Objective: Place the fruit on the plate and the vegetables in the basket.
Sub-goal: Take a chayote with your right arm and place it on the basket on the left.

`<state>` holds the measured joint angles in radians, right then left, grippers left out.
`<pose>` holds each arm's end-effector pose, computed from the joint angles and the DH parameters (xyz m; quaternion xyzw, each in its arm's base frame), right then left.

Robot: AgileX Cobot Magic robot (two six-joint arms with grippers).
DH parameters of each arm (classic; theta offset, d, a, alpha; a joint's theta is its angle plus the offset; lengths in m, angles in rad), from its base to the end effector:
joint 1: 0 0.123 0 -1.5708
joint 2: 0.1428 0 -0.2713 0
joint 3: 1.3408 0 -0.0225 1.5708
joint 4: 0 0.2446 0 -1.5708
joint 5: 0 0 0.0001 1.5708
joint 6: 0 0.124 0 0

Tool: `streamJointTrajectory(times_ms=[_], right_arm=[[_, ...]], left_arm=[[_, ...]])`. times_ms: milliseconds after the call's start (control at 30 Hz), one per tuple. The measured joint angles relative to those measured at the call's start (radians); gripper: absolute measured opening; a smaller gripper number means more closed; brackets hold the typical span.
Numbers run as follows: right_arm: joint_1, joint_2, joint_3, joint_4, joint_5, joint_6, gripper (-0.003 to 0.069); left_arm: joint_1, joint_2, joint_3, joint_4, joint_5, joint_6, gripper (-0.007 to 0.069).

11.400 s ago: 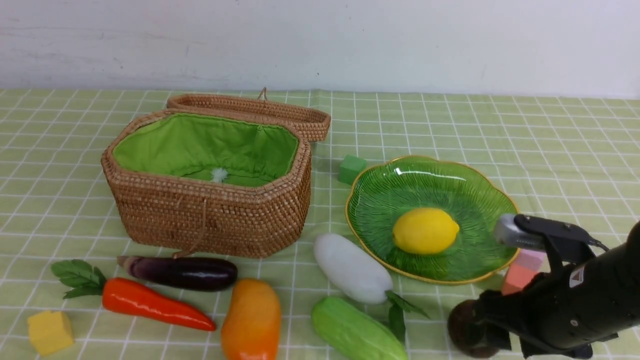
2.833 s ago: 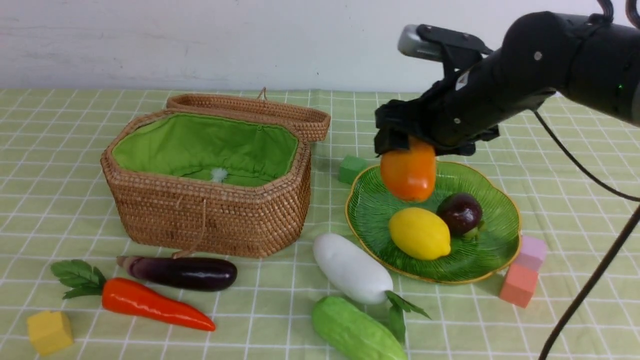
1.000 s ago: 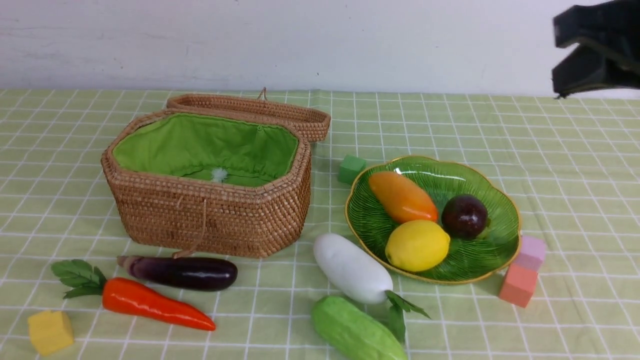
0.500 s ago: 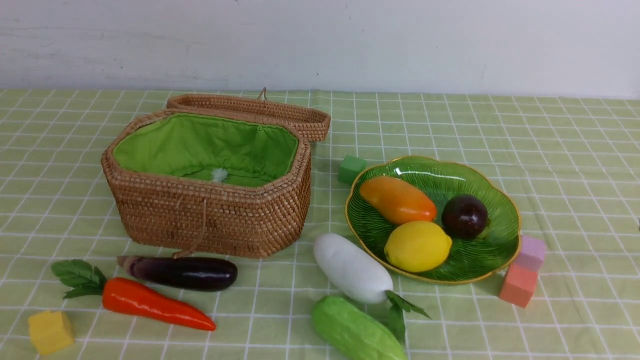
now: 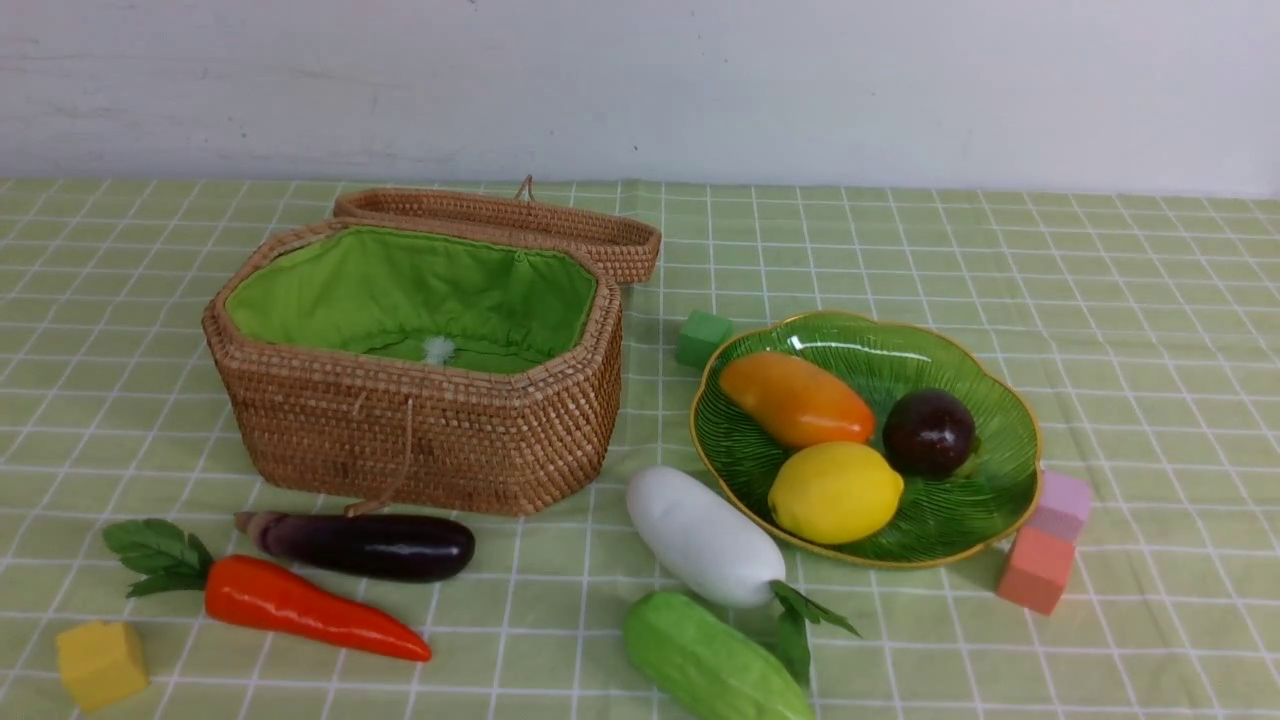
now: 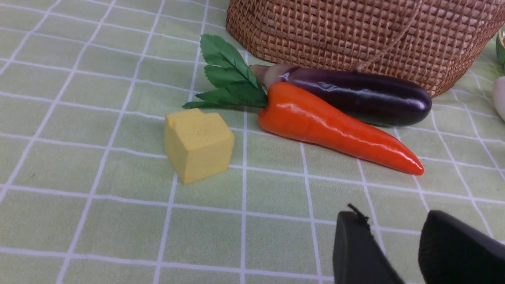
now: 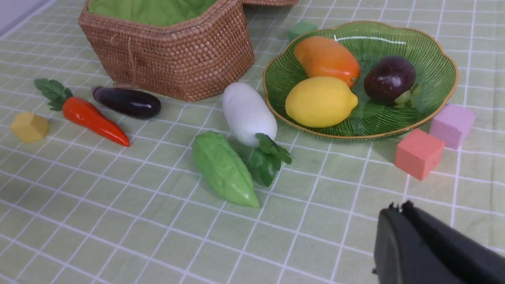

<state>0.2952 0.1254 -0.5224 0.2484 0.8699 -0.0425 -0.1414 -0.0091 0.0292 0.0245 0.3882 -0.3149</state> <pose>0.0486 0.0392 0.2845 -0.1251 0.8137 0.1920 0.5342 0.0905 -0.0117 0.1588 -0.0638 0.8085 -0.1222 0.5721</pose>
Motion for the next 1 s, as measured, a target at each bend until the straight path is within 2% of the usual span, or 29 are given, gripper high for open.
streamJointTrajectory(times_ms=[333, 433, 600, 733, 833, 1000], right_arm=[[0.0, -0.036, 0.002, 0.079, 0.031, -0.009, 0.0], [0.0, -0.014, 0.002, 0.147, 0.038, -0.082, 0.0003], [0.009, 0.148, 0.002, 0.293, 0.101, -0.327, 0.0009], [0.045, 0.234, 0.002, 0.346, 0.092, -0.423, 0.0031], [0.07, 0.307, 0.002, 0.352, 0.083, -0.441, 0.0068], [0.086, 0.528, 0.002, 0.352, 0.045, -0.446, 0.0234]], left_arm=[[0.0, 0.0, 0.0, 0.0, 0.0, 0.0, 0.0238], [0.0, 0.0, 0.0, 0.0, 0.0, 0.0, 0.0238], [0.0, 0.0, 0.0, 0.0, 0.0, 0.0, 0.0238], [0.0, 0.0, 0.0, 0.0, 0.0, 0.0, 0.0238], [0.0, 0.0, 0.0, 0.0, 0.0, 0.0, 0.0238], [0.0, 0.0, 0.0, 0.0, 0.0, 0.0, 0.0238]])
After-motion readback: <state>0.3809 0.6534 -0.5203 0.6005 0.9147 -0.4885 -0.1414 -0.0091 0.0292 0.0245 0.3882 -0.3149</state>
